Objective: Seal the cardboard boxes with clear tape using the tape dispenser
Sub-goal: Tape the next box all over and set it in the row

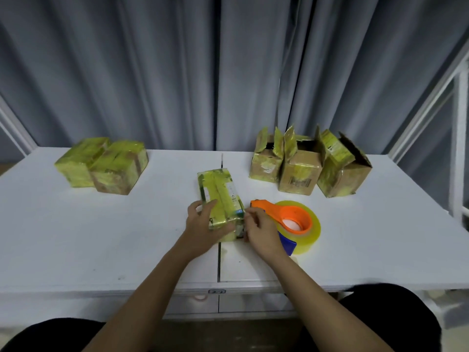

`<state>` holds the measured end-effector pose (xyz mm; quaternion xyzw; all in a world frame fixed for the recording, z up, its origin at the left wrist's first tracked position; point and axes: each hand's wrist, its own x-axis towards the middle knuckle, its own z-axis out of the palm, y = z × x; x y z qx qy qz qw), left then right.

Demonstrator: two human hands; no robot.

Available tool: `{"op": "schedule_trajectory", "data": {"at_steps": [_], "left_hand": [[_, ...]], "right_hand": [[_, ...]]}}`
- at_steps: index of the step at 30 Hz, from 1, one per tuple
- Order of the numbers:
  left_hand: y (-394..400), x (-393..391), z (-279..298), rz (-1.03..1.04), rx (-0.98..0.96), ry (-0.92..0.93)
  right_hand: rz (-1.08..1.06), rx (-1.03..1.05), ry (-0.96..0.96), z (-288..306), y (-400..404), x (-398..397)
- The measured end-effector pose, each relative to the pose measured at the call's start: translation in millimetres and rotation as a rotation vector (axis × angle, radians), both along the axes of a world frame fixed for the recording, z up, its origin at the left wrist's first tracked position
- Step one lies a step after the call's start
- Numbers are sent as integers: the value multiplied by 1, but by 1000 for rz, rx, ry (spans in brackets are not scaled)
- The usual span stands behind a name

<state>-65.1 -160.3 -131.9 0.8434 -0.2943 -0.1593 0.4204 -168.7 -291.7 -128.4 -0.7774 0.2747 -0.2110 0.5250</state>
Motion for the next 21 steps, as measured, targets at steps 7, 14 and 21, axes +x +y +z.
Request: {"op": "schedule_trajectory", "data": {"at_steps": [7, 14, 21], "left_hand": [[1, 5, -4, -124, -26, -155], [-4, -1, -3, -129, 118, -117], [-23, -17, 41, -86, 78, -221]], "right_hand": [[-231, -638, 513, 0, -56, -31], [-2, -724, 745, -3, -52, -17], [73, -751, 497, 28, -67, -48]]}}
